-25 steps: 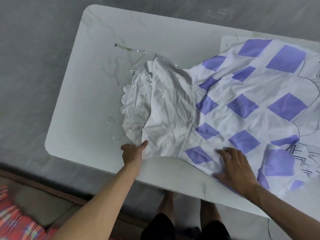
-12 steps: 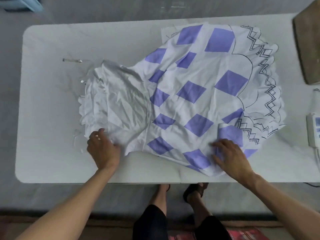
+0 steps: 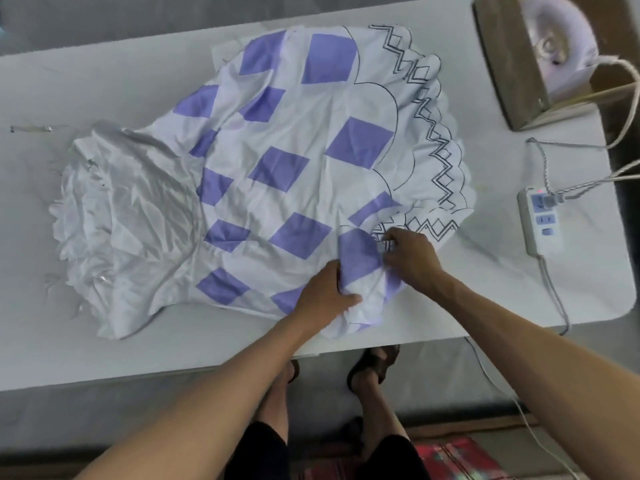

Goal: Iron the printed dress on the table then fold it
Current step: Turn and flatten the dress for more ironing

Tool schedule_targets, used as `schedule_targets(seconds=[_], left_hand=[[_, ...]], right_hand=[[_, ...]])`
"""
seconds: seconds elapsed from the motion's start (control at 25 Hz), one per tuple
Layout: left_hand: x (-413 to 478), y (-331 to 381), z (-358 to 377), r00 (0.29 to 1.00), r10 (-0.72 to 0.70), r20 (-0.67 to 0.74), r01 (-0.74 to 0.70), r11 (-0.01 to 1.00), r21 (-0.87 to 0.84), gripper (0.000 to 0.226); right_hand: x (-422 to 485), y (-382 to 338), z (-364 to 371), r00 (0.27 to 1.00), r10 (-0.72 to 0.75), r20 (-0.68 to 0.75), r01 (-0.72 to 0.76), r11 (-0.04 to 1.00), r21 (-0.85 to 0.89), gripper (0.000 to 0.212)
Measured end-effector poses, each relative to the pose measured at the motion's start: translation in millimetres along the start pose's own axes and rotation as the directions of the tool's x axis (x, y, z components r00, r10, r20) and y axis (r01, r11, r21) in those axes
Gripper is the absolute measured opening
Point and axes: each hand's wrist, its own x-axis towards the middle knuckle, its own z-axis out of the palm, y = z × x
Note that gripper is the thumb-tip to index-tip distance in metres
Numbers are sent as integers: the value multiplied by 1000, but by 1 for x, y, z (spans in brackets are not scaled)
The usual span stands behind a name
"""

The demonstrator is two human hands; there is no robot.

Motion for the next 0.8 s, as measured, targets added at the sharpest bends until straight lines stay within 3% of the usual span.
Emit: schedule_targets(seconds=[0.08, 0.12, 0.2, 0.28, 0.32, 0.4, 0.48, 0.56, 0.68, 0.8], left_hand=[[-1, 25, 18, 999, 23, 23, -20, 992, -125, 42], [-6, 33, 25, 996, 54, 68, -43, 988, -149, 42], [-16, 39, 32, 982, 96, 164, -76, 990, -120, 47], [-17, 41, 33, 979, 153, 132, -163, 984, 67, 47], [-11, 41, 33, 980, 195, 45, -200, 956, 216, 45], [7, 39, 28, 956, 261, -134, -164, 855, 492, 45], [23, 39, 26, 968, 183, -172, -27, 756, 654, 59], [30, 40, 30, 993, 18, -118, 73, 696, 714, 75], [38, 43, 36, 991, -129, -29, 110, 677, 728, 69], [38, 51, 22, 997, -79, -16, 69, 736, 673, 56]], right_hand=[[-24, 16, -24, 991, -39, -128, 73, 960, 269, 15], [-43, 35, -37, 984, -49, -174, 100, 948, 301, 15], [-86, 90, -51, 990, 2, -139, 20, 987, 157, 16], [-119, 141, -56, 983, 151, -101, -158, 985, -74, 21], [-119, 155, -56, 971, 189, -144, -205, 973, -103, 23], [-92, 147, -55, 954, 210, -215, -214, 977, 4, 22], [-55, 121, -48, 978, 135, -159, -133, 991, 24, 48], [-28, 100, -33, 994, 95, -58, -97, 994, -46, 66], [-22, 105, -21, 993, 117, 24, -112, 980, -167, 44], [-23, 116, -43, 987, 152, 45, -142, 974, -177, 37]])
